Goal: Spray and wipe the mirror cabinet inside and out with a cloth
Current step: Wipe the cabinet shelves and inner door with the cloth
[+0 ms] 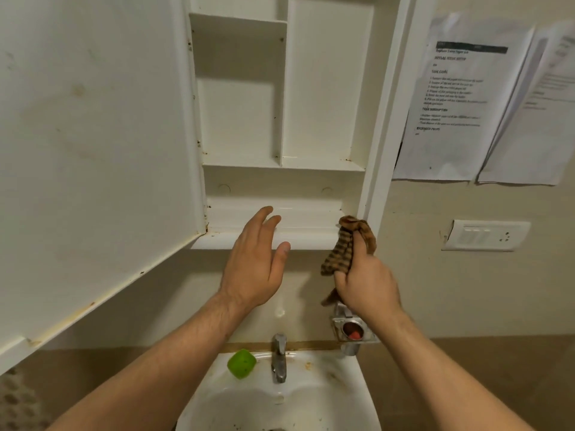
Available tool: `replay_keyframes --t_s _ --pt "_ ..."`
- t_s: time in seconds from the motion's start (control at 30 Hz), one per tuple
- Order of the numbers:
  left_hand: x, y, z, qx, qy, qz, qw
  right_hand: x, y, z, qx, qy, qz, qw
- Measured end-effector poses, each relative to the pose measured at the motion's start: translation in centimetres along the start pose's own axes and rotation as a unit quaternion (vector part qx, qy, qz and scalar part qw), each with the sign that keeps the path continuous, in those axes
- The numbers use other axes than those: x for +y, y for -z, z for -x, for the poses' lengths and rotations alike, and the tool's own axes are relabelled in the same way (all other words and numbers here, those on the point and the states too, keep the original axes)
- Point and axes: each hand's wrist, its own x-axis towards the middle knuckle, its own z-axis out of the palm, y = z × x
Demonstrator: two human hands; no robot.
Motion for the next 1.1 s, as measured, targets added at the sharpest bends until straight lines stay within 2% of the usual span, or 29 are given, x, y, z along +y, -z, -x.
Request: replay_keyframes --t_s 0.03,0.17,0.33,0.43,0.47,0.57,0.6,0.7,0.8,0.87,0.9,0.97,1.03,1.1 --pt "-0.1 0.1 0.2 -0.003 0.004 -0.002 1.0 -0.6 0.2 -0.6 0.009 -0.009 -0.018 1.0" --pt "-0.6 0.6 0.7 -0.004 0.008 -0.006 1.0 -0.3 1.2 -0.4 -0.006 -0.041 0.042 0.998" --pt "-1.8 0.6 0.7 0.007 -0.004 -0.013 1.0 3.2 -0.8 5.9 -0.054 -0.11 -0.039 0.992" --pt "-1.6 -0.2 0.5 -0.01 0.003 -0.023 1.0 3.3 -1.0 5.5 -0.071 -0.064 -0.077 0.992" --pt "-1.6 -0.4 0.4 -0.011 0.0 -0.028 1.0 2.9 -0.6 4.9 -0.05 -0.038 -0.087 0.994" --pt "-1.5 -0.9 0.4 -0.014 -0.003 -0.042 0.999 1.7 0.9 3.0 0.089 0.012 -0.148 0.985" --pt "-1.5 -0.9 0.3 -0.013 0.002 -0.044 0.999 1.4 1.1 2.6 0.1 0.005 -0.161 0.982" --pt "-1.6 -0.6 0.4 -0.013 0.008 -0.038 0.999 0.9 0.9 1.9 0.033 -0.038 -0.098 0.994" --pt "-1.9 -0.3 0.5 -0.013 0.011 -0.03 0.999 0.7 1.5 1.0 0.14 -0.046 -0.146 0.978" --pt "-1.9 -0.2 0.8 -0.025 0.016 -0.034 0.999 0.5 2.2 0.2 0.212 -0.006 -0.171 0.962" --pt "-1.8 -0.2 0.7 -0.024 0.019 -0.033 0.999 0.4 2.4 -0.3 0.22 0.021 -0.165 0.961" --pt "-1.7 -0.1 0.6 -0.02 0.023 -0.028 0.999 0.2 2.7 -1.1 0.185 0.077 -0.12 0.972" --pt "-1.6 -0.2 0.6 -0.018 0.02 -0.029 0.999 0.5 2.4 -1.6 0.113 0.123 0.0 0.986" --pt "-1.7 -0.4 0.7 -0.016 0.01 -0.032 0.999 1.0 1.4 -1.5 0.044 0.122 0.134 0.983"
